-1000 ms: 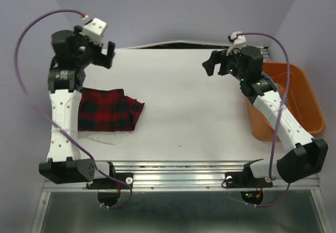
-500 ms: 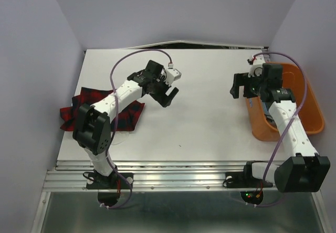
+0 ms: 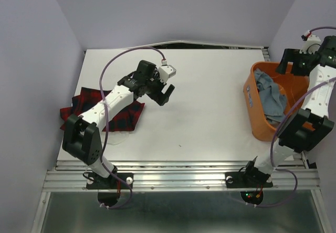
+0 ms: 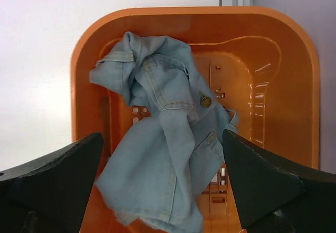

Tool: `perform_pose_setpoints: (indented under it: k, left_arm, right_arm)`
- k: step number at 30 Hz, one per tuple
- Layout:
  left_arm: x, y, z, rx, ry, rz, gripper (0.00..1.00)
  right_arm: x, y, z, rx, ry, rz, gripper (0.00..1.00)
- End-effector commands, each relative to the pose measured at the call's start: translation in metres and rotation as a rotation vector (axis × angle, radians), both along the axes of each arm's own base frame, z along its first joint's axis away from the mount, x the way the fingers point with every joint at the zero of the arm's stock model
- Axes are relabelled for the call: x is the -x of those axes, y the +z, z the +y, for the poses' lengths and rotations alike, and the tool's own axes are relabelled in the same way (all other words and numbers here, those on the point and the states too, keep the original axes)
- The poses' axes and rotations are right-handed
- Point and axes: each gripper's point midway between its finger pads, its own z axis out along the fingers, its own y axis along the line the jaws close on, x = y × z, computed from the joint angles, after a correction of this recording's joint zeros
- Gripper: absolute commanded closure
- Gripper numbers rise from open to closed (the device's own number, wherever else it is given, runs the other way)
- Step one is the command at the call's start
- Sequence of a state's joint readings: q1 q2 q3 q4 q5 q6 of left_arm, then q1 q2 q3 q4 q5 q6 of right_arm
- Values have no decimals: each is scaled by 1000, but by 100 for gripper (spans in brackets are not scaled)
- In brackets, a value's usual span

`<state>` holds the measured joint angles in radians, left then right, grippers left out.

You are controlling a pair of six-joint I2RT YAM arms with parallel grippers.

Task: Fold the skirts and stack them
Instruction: Grab the skirt from the pile

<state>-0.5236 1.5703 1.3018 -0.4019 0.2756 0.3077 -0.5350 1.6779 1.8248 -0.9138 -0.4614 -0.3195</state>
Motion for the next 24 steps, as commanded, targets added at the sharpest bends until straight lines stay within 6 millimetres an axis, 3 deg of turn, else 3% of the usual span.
perform_pose_setpoints:
  k: [1,8,12,15,18,19,21,22,24]
  left_arm:
    - [-2,19,-2,33,4,-52,1]
    - [3,16,-1,30,-5,-42,1]
    - [6,12,0,32,-7,-36,1]
    - [6,9,0,32,-7,-32,1]
    - [4,9,-2,33,-9,-25,1]
    - [3,10,-3,35,-10,-26,1]
    - [3,10,-4,39,-11,-23,1]
    - [2,12,-6,45,-13,-22,1]
    - [2,14,-7,50,-12,-20,1]
  right_arm:
    - [6,-43,-5,-68,26,175,0]
    - [20,-105,6,-152,83,318,0]
    - [38,-143,17,-211,87,414,0]
    - [44,-157,20,-221,84,432,1]
    - [42,-149,19,-207,77,404,19]
    - [39,-137,16,-186,70,376,33]
    - [32,-123,10,-163,32,334,47]
    - [25,-108,4,-134,4,293,65]
    - [20,-89,-3,-124,-26,249,84]
